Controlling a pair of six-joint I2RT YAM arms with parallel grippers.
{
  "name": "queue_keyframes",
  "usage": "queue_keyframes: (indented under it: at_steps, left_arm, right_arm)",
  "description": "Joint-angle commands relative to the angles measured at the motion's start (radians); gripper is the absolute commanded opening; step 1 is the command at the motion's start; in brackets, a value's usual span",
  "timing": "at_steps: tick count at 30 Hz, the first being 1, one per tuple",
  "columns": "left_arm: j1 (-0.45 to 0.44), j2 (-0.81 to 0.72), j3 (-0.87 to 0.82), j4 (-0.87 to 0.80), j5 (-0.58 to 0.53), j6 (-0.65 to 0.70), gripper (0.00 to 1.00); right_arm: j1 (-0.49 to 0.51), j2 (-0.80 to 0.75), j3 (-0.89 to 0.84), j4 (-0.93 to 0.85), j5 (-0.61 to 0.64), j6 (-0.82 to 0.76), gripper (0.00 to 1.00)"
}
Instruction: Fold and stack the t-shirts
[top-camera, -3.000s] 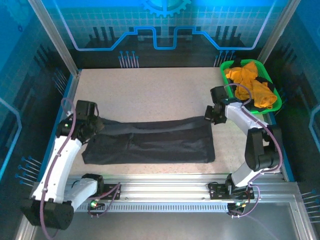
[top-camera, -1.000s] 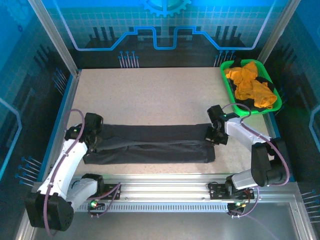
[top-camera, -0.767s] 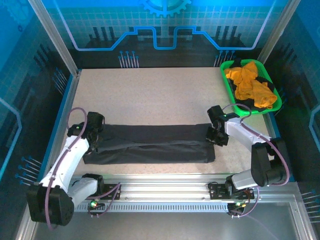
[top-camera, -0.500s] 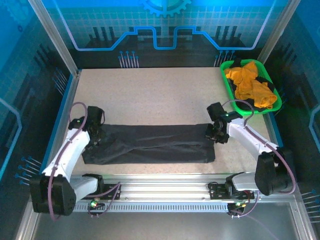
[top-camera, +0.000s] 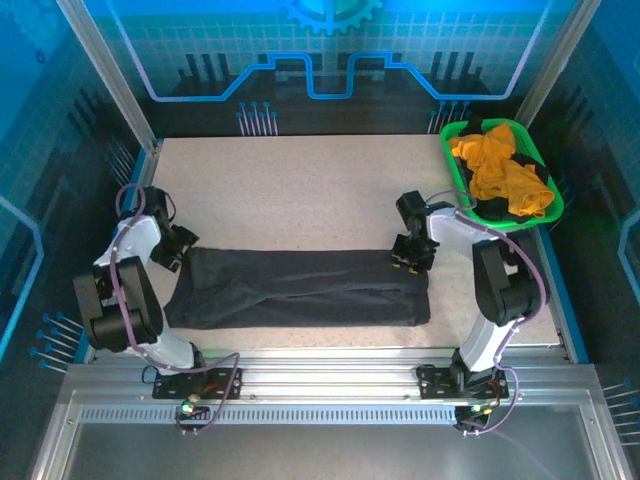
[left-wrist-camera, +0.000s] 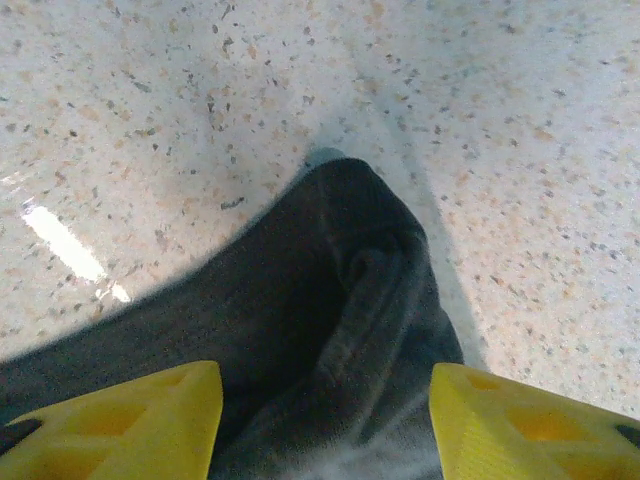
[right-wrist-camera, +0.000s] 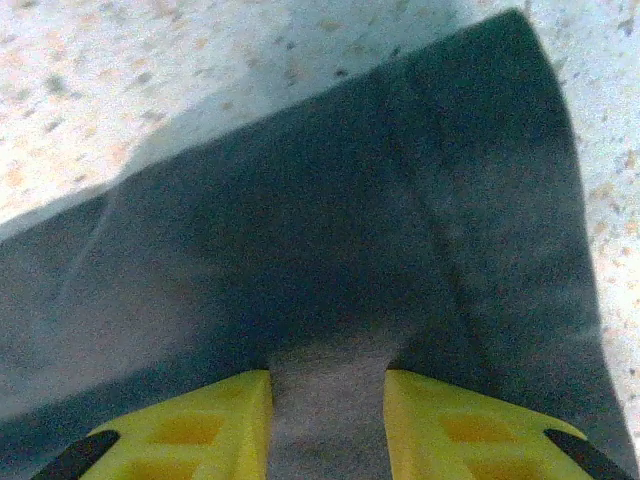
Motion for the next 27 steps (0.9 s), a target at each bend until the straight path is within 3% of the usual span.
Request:
queue_keyframes:
  at_steps: [1,3,7,16,22,27]
  left_arm:
    - [0.013,0.048,0.006,0.049,0.074,0.056,0.53]
    - [0.024,0.079,0.005,0.057,0.073,0.049,0.42]
    - [0.081,0.099,-0.015,0.095,0.071,-0.001,0.02]
    - [0.129,0.164,0.014,0.164,0.244,-0.068,0.0]
    - [0.103,0.258,0.123,0.222,0.347,-0.173,0.0]
    - [0.074,0.352,0.314,0.176,0.343,-0.183,0.0]
  right_arm:
    - [-0.016,0.046,0.05,-0.087,0.035,0.026,0.37]
    - [-0.022,0.073,0.067,-0.112,0.044,0.029,0.38]
    - [-0.046,0.149,0.104,-0.164,0.043,0.031,0.38]
    - [-0.121,0.281,0.297,-0.218,0.013,-0.013,0.39]
    - [-0.178,0.531,0.655,-0.332,-0.055,-0.075,0.39]
    - [-0.215,0.724,1.021,-0.451,-0.064,-0.088,0.4]
